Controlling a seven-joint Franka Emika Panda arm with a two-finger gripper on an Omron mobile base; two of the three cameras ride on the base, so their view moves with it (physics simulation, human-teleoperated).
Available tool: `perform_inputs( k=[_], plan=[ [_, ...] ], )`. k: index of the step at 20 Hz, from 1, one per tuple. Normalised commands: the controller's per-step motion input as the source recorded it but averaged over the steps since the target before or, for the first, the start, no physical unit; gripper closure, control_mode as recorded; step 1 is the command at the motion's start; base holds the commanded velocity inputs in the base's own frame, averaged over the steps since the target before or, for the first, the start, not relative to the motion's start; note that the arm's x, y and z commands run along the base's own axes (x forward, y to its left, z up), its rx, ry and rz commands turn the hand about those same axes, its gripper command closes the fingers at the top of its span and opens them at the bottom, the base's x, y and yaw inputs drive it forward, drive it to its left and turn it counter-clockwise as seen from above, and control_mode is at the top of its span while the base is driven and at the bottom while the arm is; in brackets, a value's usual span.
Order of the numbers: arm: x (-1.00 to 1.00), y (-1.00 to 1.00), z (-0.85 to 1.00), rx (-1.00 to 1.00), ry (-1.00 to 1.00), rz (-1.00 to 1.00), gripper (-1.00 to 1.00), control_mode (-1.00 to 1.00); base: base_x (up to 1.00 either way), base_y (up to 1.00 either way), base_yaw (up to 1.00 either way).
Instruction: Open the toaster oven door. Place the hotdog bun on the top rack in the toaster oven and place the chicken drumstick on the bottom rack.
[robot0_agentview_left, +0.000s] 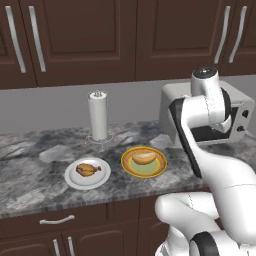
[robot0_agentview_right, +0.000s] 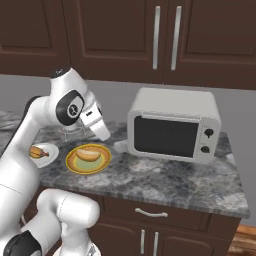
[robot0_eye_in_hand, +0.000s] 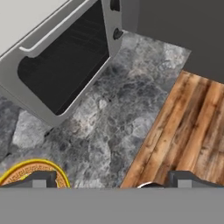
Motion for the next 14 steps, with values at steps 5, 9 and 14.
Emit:
perform_inputs(
  k=[5,9,14],
  plan=[
    [0.0,-0.3,-0.09,-0.07,-0.02,0.0,-1.0,-1.0,0.0,0.0,0.0],
    [-0.01,-0.34,-0.07,-0.04,-0.03,0.0,-1.0,-1.0,0.0,0.0,0.0],
    [-0.02,-0.34,-0.04,0.0,-0.01,0.0,-1.0,-1.0,0.0,0.0,0.0]
  ],
)
